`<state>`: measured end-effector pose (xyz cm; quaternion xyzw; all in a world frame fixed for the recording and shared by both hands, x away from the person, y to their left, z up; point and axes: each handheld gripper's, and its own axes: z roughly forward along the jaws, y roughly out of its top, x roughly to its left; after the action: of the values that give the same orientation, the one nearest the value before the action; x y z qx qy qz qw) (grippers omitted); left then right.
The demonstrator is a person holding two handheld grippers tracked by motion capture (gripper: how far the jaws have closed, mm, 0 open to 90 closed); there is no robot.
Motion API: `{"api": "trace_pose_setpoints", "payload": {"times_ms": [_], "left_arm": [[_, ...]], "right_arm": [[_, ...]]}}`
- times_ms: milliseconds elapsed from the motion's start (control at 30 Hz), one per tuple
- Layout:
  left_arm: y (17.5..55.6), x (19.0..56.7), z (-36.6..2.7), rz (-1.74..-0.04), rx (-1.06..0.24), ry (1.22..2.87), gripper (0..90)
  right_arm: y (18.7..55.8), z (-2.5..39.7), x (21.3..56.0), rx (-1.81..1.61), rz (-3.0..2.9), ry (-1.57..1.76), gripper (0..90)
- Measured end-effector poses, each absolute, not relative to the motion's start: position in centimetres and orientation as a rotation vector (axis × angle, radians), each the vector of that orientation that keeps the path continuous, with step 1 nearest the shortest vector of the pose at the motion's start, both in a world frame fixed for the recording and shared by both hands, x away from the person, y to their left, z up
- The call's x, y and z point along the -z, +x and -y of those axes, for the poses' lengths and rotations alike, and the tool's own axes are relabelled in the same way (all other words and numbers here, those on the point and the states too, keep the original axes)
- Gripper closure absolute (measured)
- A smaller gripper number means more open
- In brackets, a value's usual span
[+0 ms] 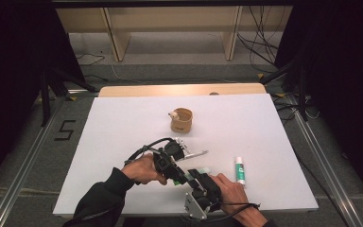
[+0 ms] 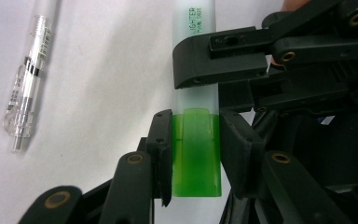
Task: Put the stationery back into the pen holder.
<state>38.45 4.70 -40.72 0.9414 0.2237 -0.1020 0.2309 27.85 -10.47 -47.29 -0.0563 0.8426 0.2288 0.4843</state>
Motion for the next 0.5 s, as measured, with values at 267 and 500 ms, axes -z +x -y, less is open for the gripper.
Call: {"api": "trace_pose_setpoints", "payload": {"times_ms": [267,500], "left_arm": [[38.57,40.82,-4.69,-0.617,0.295,2.587,66.2],[38.57,40.85,-4.63,-0.625,0.3,2.581,66.2]], "right_arm": [[27.81,10.43,47.45,-0.541,-2.053,-0.152,67.9],[27.87,10.45,47.54,-0.522,-2.048,-0.168,71.2]]}}
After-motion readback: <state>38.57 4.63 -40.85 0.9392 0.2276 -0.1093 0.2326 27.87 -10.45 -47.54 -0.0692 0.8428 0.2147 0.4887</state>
